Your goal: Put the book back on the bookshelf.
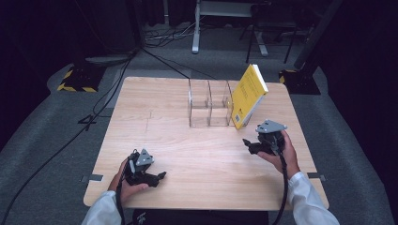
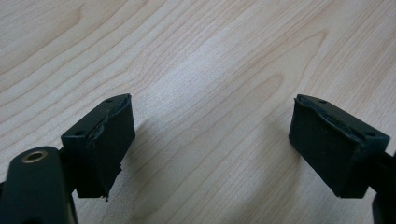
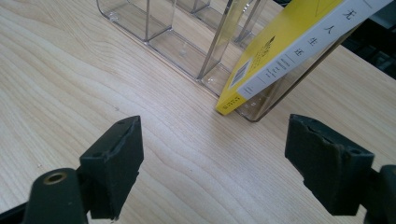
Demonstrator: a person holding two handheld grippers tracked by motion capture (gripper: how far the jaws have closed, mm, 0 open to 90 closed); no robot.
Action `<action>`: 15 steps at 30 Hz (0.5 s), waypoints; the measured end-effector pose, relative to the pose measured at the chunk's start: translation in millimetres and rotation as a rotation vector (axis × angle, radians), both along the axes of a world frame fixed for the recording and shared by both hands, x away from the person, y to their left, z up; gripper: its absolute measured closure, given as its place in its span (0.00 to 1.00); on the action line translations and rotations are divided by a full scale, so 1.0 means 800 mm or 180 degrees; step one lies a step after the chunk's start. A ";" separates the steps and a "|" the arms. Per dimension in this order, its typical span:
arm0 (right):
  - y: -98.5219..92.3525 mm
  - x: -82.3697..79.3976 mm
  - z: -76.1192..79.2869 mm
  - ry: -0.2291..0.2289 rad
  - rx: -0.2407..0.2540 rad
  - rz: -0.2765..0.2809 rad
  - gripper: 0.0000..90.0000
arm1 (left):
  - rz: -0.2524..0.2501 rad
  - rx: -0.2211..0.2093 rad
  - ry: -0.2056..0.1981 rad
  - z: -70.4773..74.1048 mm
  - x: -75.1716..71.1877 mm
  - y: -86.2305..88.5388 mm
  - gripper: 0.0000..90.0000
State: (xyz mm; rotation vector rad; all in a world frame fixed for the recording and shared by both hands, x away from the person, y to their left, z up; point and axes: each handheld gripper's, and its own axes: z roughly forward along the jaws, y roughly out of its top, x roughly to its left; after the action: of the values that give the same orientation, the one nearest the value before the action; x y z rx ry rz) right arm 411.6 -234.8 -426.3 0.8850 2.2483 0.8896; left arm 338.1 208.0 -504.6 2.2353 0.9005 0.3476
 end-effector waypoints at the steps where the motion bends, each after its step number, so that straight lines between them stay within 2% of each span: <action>1: -0.001 -0.001 0.000 -0.0005 0.0008 0.0001 0.23 | 0.0000 0.0003 0.0005 0.000 0.000 0.000 0.17; 15: -0.016 -0.024 -0.016 0.0014 -0.0123 0.0039 0.23 | 0.0000 0.0002 0.0004 0.000 0.000 0.000 0.17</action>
State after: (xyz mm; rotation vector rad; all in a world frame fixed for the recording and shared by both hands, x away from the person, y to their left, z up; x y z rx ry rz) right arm 392.1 -247.4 -438.7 0.8575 2.2694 0.8477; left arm 338.1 208.0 -504.5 2.2362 0.9012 0.3465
